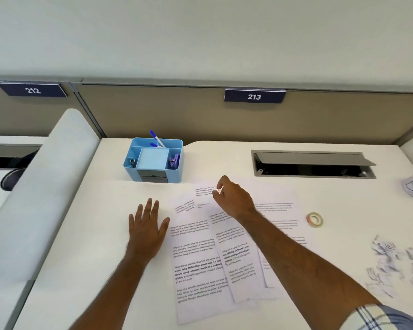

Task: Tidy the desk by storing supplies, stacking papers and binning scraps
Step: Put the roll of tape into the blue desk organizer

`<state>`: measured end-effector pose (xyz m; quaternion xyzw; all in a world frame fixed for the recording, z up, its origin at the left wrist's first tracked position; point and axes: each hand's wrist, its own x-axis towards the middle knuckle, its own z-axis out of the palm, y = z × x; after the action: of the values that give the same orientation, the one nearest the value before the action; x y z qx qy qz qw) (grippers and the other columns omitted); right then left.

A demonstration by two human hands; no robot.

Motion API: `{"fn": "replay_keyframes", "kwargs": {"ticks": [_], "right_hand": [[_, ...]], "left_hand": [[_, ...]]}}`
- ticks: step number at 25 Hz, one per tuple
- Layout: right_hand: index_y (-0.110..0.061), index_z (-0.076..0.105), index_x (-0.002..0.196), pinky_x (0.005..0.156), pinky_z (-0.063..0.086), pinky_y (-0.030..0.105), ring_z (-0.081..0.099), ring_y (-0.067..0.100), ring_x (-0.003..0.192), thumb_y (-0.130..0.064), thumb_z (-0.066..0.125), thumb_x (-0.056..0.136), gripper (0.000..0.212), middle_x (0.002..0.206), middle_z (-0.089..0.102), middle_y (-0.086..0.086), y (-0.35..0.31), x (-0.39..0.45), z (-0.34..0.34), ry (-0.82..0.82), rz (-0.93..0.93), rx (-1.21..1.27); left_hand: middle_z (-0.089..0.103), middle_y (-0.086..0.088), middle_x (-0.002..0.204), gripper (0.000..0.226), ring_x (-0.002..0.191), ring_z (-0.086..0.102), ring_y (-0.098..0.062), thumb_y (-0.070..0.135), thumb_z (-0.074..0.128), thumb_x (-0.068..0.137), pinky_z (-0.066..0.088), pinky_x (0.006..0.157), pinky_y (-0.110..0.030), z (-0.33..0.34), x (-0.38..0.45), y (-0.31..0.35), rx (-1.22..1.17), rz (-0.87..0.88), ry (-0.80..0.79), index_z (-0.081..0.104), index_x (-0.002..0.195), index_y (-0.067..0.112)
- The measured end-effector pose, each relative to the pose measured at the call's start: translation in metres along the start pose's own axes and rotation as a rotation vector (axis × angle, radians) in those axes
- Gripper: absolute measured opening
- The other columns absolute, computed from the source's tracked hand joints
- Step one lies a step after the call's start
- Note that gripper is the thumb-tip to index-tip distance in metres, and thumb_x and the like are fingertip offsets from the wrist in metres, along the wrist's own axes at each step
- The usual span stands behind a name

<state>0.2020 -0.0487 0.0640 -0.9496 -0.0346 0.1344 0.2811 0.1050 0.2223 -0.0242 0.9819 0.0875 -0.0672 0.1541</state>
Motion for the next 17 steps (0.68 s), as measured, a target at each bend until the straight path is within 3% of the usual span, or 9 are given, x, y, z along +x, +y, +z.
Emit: {"fn": "replay_keyframes", "kwargs": {"ticks": [6, 12, 17], "right_hand": [[-0.023, 0.049, 0.118, 0.088, 0.05, 0.039, 0.057, 0.022, 0.106, -0.039, 0.06, 0.094, 0.031, 0.115, 0.057, -0.002, 0.073, -0.059, -0.014, 0.103, 0.008, 0.033], [-0.021, 0.055, 0.136, 0.093, 0.053, 0.042, 0.056, 0.027, 0.117, -0.033, 0.061, 0.092, 0.046, 0.135, 0.055, 0.002, 0.138, -0.12, -0.007, 0.206, -0.102, -0.175], [-0.021, 0.05, 0.145, 0.11, 0.043, 0.039, 0.047, 0.025, 0.136, -0.038, 0.059, 0.094, 0.054, 0.152, 0.048, 0.003, 0.193, -0.155, -0.009, 0.185, -0.016, -0.169]], "left_hand": [[0.004, 0.003, 0.172, 0.078, 0.159, 0.006, -0.027, 0.067, 0.017, 0.097, 0.004, 0.126, -0.049, -0.006, -0.036, 0.062, 0.032, 0.158, 0.0, 0.012, 0.164, 0.026], [0.001, 0.004, 0.171, 0.089, 0.159, 0.004, -0.026, 0.076, -0.001, 0.091, 0.004, 0.127, -0.049, 0.014, -0.07, 0.121, 0.065, 0.284, -0.041, 0.011, 0.164, 0.025], [0.005, 0.002, 0.171, 0.098, 0.159, 0.006, -0.027, 0.079, -0.011, 0.087, 0.005, 0.127, -0.049, 0.035, -0.091, 0.169, 0.048, 0.336, -0.07, 0.015, 0.164, 0.022]]}}
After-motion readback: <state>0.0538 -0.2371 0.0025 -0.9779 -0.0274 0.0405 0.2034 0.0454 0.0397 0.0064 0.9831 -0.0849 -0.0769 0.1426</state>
